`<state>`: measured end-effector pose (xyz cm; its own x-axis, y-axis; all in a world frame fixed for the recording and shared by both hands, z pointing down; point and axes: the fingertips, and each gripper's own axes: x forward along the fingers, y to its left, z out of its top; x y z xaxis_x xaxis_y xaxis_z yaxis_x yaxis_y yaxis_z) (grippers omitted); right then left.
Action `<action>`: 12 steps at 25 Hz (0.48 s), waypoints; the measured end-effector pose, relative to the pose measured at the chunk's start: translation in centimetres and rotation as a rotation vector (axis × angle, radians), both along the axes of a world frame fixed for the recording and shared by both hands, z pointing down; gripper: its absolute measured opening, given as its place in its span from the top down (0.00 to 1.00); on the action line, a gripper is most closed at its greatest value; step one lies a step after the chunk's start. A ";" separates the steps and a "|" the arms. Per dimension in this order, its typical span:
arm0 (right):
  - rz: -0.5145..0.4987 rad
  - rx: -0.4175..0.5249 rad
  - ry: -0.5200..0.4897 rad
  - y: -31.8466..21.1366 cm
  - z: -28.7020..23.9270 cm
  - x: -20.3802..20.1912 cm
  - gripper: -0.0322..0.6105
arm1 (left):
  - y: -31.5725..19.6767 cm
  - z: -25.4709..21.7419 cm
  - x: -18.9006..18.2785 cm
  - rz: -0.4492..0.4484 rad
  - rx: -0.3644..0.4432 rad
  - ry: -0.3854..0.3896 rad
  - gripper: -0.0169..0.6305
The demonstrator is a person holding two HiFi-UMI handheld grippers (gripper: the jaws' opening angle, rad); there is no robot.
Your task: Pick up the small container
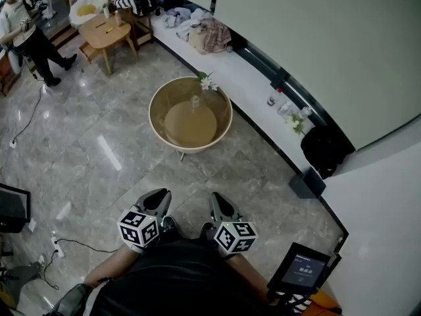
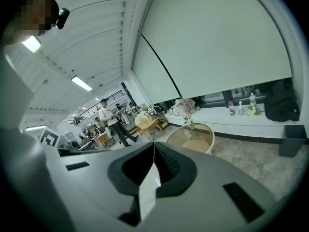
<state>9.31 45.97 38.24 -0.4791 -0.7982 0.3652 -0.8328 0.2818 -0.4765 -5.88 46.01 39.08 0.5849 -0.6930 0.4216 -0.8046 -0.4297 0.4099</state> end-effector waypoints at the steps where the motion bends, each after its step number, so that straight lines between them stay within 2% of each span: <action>1: 0.004 0.000 0.002 -0.1 0.0 -0.4 0.94 | -0.1 0.0 -0.4 0.003 -0.001 0.002 0.90; 12: 0.052 -0.017 0.008 0.4 1.0 -5.7 0.94 | -0.5 1.7 -5.3 0.053 -0.015 0.026 0.90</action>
<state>3.63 46.41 39.20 -0.4338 -0.8158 0.3825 -0.8501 0.2298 -0.4738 -11.19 45.56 40.78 0.6316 -0.6544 0.4158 -0.7698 -0.4654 0.4368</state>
